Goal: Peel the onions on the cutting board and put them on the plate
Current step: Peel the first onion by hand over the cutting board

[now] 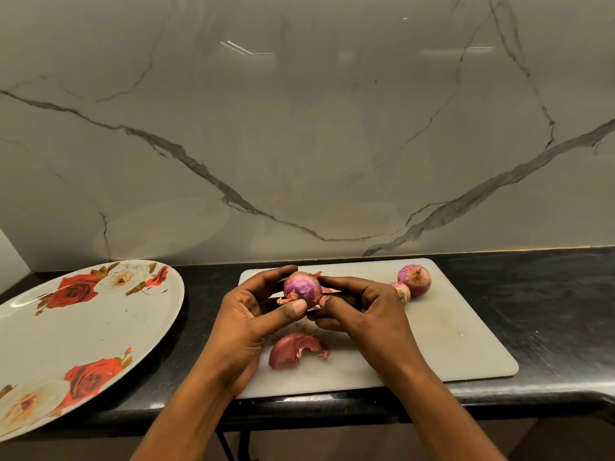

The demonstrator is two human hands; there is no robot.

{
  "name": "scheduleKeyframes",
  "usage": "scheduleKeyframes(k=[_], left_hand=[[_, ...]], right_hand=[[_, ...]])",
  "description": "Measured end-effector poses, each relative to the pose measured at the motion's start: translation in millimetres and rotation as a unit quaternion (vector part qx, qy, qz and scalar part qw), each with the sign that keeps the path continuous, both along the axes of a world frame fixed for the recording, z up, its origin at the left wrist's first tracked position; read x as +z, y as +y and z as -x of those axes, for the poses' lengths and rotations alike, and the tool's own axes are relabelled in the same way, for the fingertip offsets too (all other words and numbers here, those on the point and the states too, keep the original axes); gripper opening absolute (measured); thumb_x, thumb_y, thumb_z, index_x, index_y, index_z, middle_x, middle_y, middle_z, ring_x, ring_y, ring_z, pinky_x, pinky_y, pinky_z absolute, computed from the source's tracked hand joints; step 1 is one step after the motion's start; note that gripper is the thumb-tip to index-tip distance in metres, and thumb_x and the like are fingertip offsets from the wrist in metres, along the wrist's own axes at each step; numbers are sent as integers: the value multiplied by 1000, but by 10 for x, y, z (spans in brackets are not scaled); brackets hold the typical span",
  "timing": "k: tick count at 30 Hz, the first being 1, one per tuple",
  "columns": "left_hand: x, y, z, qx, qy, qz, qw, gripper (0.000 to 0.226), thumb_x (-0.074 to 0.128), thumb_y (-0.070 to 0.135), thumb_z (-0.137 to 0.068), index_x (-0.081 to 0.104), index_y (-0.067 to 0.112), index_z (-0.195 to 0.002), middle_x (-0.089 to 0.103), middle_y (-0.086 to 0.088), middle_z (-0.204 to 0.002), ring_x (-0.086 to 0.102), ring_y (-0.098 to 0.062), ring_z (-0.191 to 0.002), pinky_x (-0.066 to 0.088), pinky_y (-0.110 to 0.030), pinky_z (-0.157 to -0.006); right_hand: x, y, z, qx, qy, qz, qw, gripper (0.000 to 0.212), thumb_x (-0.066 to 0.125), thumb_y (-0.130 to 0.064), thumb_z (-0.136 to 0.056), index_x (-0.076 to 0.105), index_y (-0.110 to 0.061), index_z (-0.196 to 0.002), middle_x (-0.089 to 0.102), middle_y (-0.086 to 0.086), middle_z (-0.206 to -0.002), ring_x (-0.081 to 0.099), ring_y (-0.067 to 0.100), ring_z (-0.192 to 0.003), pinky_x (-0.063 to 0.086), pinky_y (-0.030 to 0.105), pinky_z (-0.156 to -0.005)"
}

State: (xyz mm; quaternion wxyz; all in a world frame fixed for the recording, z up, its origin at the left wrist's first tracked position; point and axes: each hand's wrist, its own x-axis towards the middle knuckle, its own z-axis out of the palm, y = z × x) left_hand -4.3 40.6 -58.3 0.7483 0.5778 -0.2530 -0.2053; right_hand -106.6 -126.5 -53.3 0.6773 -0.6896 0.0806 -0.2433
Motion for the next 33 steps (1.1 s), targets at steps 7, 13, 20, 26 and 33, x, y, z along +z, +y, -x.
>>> scheduleKeyframes(k=[7, 13, 20, 26, 33], left_hand=[[10, -15, 7, 24, 6, -6, 1000, 62, 84, 7, -71, 69, 17, -130, 75, -6, -126, 73, -26, -117, 57, -47, -100], [-17, -14, -9, 29, -12, -10, 999, 61, 84, 3, -71, 70, 19, -128, 75, -5, -126, 72, -23, -118, 62, -34, -89], [-10, -14, -5, 25, -1, -3, 1000, 61, 82, 6, -73, 68, 17, -131, 75, -5, -126, 72, -26, -118, 59, -44, -97], [2, -13, -2, 15, 4, -4, 1000, 58, 78, 4, -78, 69, 17, -134, 74, -4, -128, 72, -27, -120, 59, -45, -99], [-6, -10, 9, -16, -17, -8, 1000, 60, 76, 2, -79, 69, 19, -135, 74, -5, -130, 71, -25, -120, 61, -33, -94]], right_hand=[[-16, -17, 18, -52, -1, 13, 999, 16, 69, -4, -96, 79, -14, -104, 82, 3, -86, 80, 20, -79, 66, 31, -72], [16, 15, 21, -21, 8, 54, 998, 17, 81, -24, -88, 80, -17, -103, 81, 0, -88, 80, 19, -79, 65, 31, -70], [-9, 5, 7, -39, 19, 68, 997, 4, 77, -14, -93, 78, -15, -96, 81, 0, -86, 80, 17, -77, 66, 33, -70], [-42, -10, -12, -76, 27, 58, 995, 13, 83, -9, -86, 80, -16, -98, 81, 0, -87, 80, 16, -81, 66, 33, -74], [34, 41, 23, -19, 1, 35, 999, 20, 79, -22, -89, 79, -24, -109, 82, -2, -94, 80, 17, -85, 66, 34, -76]])
